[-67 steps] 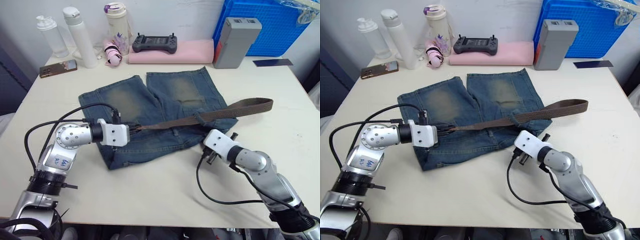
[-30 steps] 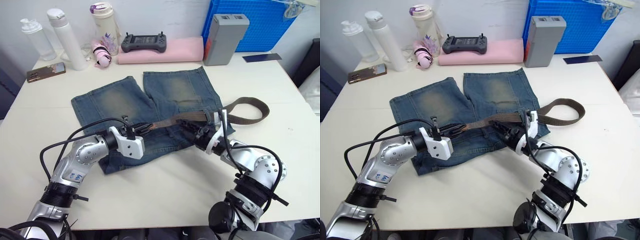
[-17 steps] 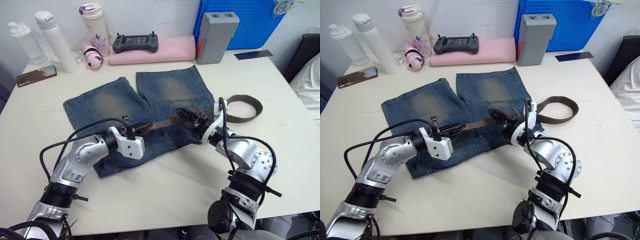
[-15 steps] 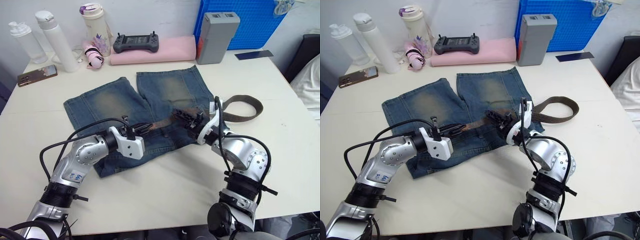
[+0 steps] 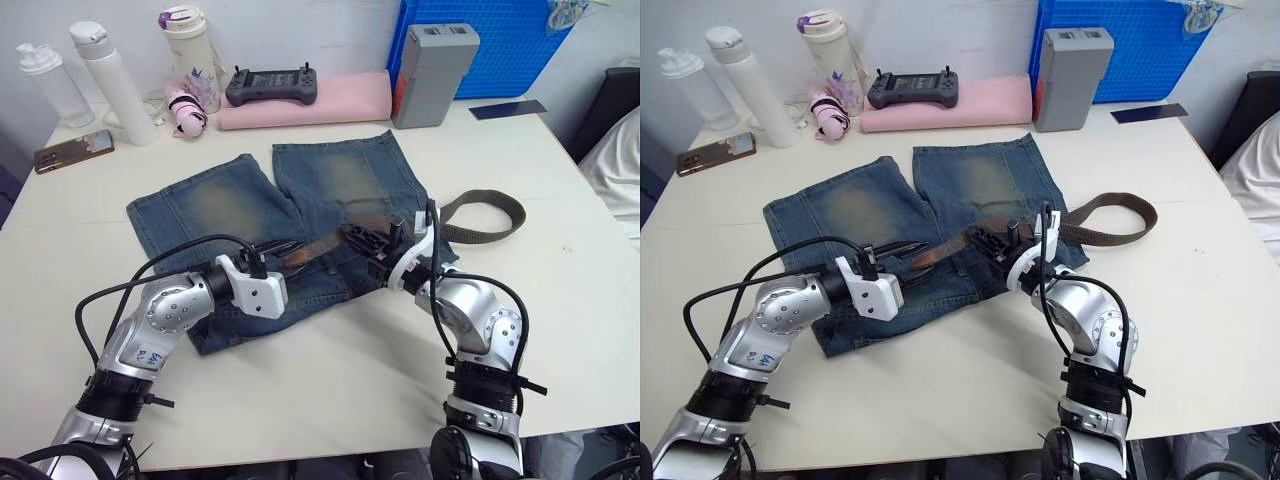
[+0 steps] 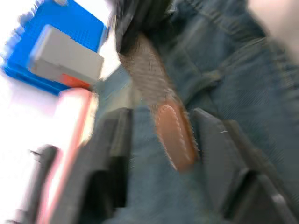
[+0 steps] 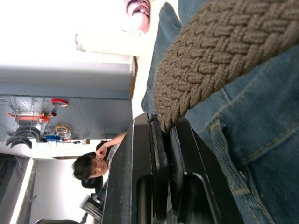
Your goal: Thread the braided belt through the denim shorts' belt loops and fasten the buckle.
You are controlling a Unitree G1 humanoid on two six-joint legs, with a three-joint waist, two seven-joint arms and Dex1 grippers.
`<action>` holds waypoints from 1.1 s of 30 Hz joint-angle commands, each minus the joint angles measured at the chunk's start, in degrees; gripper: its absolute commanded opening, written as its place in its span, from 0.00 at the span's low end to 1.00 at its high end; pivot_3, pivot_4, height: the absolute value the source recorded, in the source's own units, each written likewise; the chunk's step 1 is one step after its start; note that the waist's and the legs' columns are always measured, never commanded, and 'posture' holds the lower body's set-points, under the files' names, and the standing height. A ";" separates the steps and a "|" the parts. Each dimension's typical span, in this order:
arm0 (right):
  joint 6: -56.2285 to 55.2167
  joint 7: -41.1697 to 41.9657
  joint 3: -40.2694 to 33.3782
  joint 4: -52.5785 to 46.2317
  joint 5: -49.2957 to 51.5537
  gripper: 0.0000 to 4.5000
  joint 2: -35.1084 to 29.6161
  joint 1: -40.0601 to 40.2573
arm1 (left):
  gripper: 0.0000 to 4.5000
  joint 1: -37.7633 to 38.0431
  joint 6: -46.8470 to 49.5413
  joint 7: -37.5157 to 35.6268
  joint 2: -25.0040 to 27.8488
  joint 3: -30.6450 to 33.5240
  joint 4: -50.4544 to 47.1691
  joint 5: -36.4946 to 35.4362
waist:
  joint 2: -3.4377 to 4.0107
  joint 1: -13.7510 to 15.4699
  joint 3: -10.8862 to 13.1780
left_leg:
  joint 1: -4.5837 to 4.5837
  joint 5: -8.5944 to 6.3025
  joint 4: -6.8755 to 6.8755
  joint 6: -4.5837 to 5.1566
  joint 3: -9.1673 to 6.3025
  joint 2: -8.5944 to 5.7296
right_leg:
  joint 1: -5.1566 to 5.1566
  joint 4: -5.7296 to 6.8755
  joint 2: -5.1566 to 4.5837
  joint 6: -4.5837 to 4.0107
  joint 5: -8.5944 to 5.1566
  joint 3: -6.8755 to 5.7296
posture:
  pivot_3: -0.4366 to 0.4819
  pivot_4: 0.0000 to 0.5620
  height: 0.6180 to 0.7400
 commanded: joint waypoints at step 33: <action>-6.43 32.16 3.01 -1.32 -23.70 0.00 -15.47 4.69 | 0.52 8.65 30.60 -3.22 -2.24 10.21 -14.08 -26.33 | 0.06 0.44 0.04 | -0.03 -0.01 0.04 0.02 0.03 -0.04 | 0.02 -0.10 -0.05 0.00 0.00 0.03 | 0.48 0.27 1.00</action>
